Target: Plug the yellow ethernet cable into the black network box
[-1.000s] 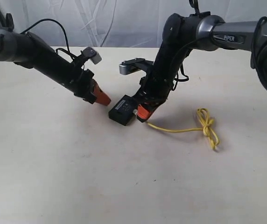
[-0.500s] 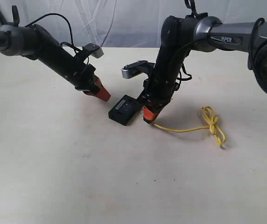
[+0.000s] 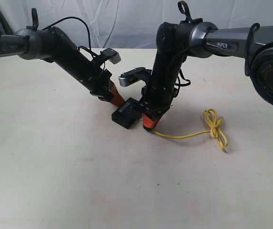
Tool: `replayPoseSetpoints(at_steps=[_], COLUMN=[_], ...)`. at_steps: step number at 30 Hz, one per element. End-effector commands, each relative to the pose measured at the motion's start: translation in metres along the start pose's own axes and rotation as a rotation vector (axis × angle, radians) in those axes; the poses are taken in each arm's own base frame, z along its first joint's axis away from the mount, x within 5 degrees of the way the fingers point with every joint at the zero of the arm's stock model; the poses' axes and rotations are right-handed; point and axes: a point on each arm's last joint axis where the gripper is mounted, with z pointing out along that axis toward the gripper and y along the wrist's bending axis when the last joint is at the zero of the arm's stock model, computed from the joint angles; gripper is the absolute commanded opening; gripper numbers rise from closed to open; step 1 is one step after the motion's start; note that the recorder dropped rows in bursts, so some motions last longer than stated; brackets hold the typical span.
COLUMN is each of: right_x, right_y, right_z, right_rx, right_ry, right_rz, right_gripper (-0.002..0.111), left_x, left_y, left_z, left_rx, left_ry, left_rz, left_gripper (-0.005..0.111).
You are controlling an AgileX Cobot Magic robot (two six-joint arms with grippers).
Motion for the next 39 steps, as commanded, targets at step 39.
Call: replayPoseSetpoints(at_steps=[39], right_x=[-0.007], right_y=[-0.010], right_z=[-0.007], right_rx=[-0.021], right_ry=[-0.056], right_rz=[0.128], right_gripper=[-0.001], left_x=[-0.004], left_y=[-0.004], left_z=[0.001], left_rx=[0.017], left_ry=[-0.011], left_rz=[0.177], left_gripper=[0.000])
